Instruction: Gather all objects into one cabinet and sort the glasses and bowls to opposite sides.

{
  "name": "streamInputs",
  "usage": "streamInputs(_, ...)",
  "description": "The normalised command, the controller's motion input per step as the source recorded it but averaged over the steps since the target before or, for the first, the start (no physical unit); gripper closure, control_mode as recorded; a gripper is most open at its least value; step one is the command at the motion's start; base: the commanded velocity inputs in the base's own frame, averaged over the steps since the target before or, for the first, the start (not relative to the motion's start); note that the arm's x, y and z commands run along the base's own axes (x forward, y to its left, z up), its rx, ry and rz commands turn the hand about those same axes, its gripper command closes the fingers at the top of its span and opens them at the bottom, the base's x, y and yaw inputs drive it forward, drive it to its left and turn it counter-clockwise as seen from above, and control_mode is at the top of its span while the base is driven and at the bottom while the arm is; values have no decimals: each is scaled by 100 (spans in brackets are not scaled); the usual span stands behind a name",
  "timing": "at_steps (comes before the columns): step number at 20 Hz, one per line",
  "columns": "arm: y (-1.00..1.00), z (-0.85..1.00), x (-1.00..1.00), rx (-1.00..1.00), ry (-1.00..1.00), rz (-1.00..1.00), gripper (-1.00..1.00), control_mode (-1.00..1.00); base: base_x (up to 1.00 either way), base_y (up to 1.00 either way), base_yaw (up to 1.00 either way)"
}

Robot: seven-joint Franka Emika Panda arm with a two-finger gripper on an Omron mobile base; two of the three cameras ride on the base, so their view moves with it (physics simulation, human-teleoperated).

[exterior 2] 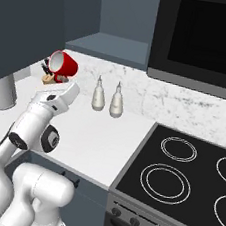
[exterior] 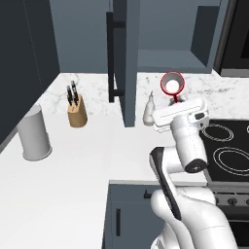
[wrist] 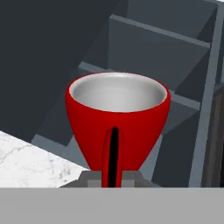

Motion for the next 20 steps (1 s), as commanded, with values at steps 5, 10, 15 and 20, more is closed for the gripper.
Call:
streamInputs(5,-1,-27,-100,0,45,0,100,-100,0,0,0)
streamInputs(10,-2,-61,-100,0,76,0,100,-100,0,0,0)
streamInputs(15,0,-72,-100,0,72,0,100,-100,0,0,0)
streamInputs(20,0,-52,-100,2,65,-1,100,-100,0,0,0)
